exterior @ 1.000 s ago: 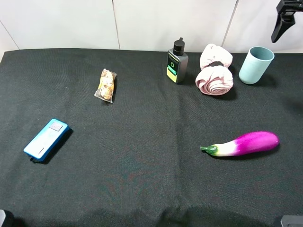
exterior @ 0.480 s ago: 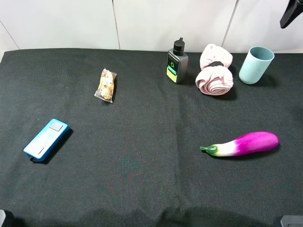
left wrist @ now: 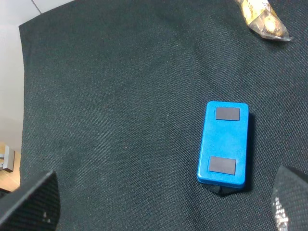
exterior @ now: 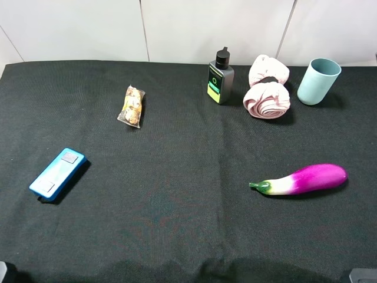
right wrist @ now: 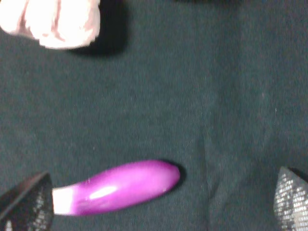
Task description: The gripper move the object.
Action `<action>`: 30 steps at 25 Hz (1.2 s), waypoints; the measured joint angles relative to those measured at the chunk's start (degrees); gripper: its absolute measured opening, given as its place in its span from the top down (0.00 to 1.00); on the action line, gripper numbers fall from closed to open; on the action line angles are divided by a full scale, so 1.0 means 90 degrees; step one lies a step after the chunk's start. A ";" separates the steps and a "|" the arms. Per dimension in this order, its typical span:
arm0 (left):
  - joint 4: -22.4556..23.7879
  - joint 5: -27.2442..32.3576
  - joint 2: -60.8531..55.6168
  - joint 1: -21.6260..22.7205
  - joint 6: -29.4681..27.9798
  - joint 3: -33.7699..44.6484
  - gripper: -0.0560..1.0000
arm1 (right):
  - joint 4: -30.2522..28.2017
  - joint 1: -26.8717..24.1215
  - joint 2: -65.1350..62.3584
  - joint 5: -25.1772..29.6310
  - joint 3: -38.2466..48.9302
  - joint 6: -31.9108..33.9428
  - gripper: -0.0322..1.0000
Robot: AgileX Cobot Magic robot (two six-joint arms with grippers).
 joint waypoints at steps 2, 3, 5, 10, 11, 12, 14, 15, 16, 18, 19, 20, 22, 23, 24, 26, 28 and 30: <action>0.0000 0.0000 0.0000 0.0000 0.0000 0.0000 0.06 | 0.0000 0.0000 -0.0435 0.0000 0.0248 0.0000 0.30; 0.0000 0.0000 0.0000 0.0000 0.0000 0.0000 0.06 | 0.0000 0.0000 -0.0670 0.0007 0.0363 0.0000 0.30; 0.0000 0.0000 0.0000 0.0000 0.0000 0.0000 0.06 | 0.0000 0.0000 -0.1147 0.0006 0.0561 0.0000 0.30; 0.0000 0.0000 0.0000 0.0000 0.0000 0.0000 0.06 | 0.0000 0.0000 -0.2264 0.0018 0.0966 0.0031 0.30; 0.0000 0.0000 0.0000 0.0000 0.0000 0.0000 0.06 | 0.0000 0.0000 -0.2450 0.0018 0.1050 0.0050 0.30; 0.0000 0.0000 0.0000 0.0000 0.0000 0.0000 0.06 | 0.0000 0.0000 -0.2671 0.0018 0.1160 0.0086 0.30; 0.0000 0.0000 0.0000 0.0000 0.0000 0.0000 0.06 | 0.0000 0.0000 -0.3078 0.0023 0.1367 0.0144 0.30; 0.0000 0.0000 0.0000 0.0000 0.0000 0.0000 0.06 | 0.0000 0.0000 -0.3304 0.0023 0.1484 0.0144 0.30; 0.0000 0.0000 0.0000 0.0000 0.0000 0.0000 0.06 | 0.0000 0.0000 -0.3492 0.0023 0.1606 0.0178 0.30; 0.0000 0.0000 0.0000 0.0000 0.0000 0.0000 0.06 | 0.0000 0.0000 -0.3944 0.0023 0.1819 0.0191 0.30; 0.0000 0.0000 0.0000 0.0000 0.0000 0.0000 0.06 | 0.0000 0.0000 -0.4191 0.0023 0.1921 0.0191 0.30; 0.0000 0.0000 0.0000 0.0000 0.0000 0.0000 0.06 | 0.0000 0.0000 -0.4405 0.0023 0.1998 0.0197 0.30; 0.0000 0.0000 0.0000 0.0000 0.0000 0.0000 0.06 | 0.0000 0.0000 -0.4915 0.0029 0.2169 0.0197 0.30; 0.0000 0.0000 0.0000 0.0000 0.0000 0.0000 0.06 | 0.0000 0.0000 -0.5126 0.0029 0.2252 0.0197 0.30; 0.0000 0.0000 0.0000 0.0000 0.0000 0.0000 0.06 | -0.0006 0.0000 -0.5371 0.0029 0.2316 0.0197 0.30; 0.0000 0.0000 0.0000 0.0000 0.0000 0.0000 0.06 | -0.0035 0.0000 -0.5836 0.0029 0.2464 0.0197 0.30; 0.0000 0.0000 0.0000 0.0000 0.0000 0.0000 0.06 | -0.0076 0.0000 -0.6249 0.0021 0.2608 0.0197 0.30; 0.0000 0.0000 0.0000 0.0000 0.0000 0.0000 0.06 | -0.0090 0.0000 -0.6687 -0.0121 0.2809 0.0197 0.30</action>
